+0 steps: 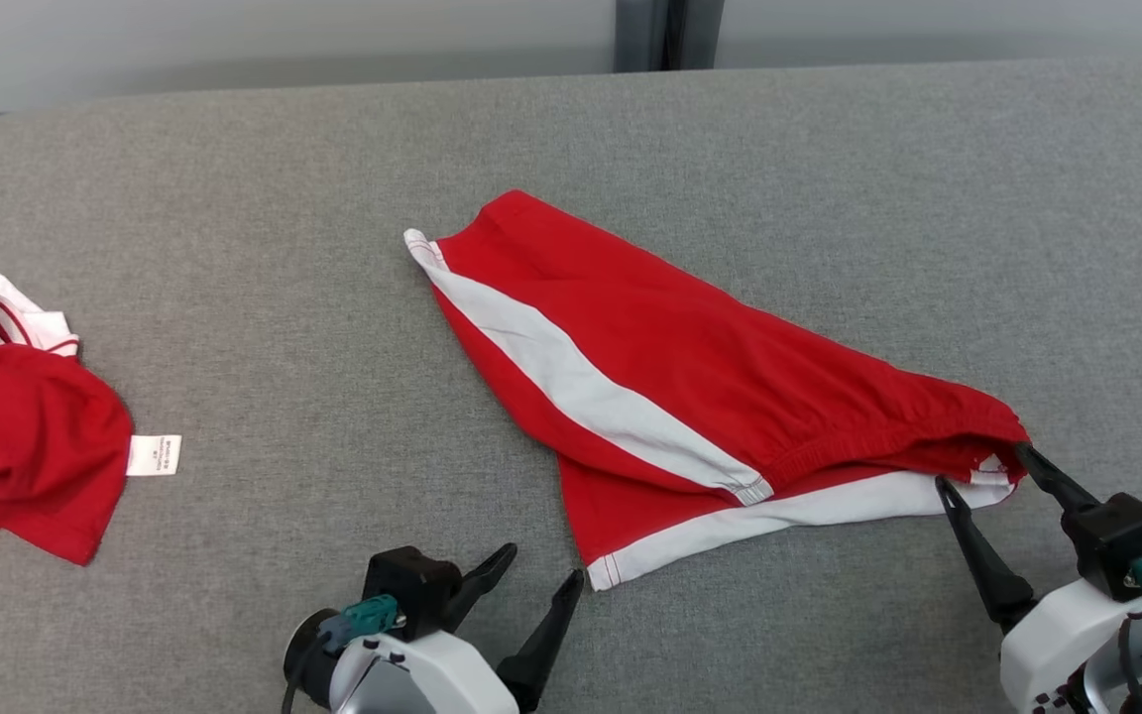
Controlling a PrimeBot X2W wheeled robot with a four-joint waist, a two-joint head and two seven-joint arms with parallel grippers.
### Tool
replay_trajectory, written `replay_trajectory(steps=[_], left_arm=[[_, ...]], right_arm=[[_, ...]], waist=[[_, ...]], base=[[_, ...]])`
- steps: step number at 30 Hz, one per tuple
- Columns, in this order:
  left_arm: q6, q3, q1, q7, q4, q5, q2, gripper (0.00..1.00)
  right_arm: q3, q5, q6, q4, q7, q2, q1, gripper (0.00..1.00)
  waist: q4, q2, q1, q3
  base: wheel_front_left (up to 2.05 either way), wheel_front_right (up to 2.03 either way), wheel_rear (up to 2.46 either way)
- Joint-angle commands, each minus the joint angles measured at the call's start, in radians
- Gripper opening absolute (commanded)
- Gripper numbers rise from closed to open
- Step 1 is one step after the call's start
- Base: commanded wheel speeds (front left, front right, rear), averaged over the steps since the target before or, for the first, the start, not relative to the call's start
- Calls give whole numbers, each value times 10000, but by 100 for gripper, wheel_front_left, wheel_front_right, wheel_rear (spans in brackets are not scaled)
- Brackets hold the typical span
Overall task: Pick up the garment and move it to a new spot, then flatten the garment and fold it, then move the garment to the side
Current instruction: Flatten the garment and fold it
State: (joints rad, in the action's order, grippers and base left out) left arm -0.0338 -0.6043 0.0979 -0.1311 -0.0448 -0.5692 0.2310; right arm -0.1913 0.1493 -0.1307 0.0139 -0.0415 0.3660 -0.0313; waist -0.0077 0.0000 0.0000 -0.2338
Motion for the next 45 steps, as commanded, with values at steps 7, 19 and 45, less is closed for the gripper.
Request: replay_trajectory(steps=[7,19,45], left_arm=[[532,-245,774,-124,-682,-274,-352,100],[1194,-601,1635,-268,-2314,-757,-895,32],[60,1450,1378,402,1647,-966,937,0]], right_arm=[[-290,-59,-1,-90,-688,673,-448,100],[-519,-398,-1,53,-1833,1287,-971,36],[1010,6903,-7,-1851,-134,-1425,-795,0]], waist=[[-88,0,0,-754],[-79,0,0,-1455],[168,0,0,-41]], base=[[0,0,0],[0,0,0],[0,0,0]])
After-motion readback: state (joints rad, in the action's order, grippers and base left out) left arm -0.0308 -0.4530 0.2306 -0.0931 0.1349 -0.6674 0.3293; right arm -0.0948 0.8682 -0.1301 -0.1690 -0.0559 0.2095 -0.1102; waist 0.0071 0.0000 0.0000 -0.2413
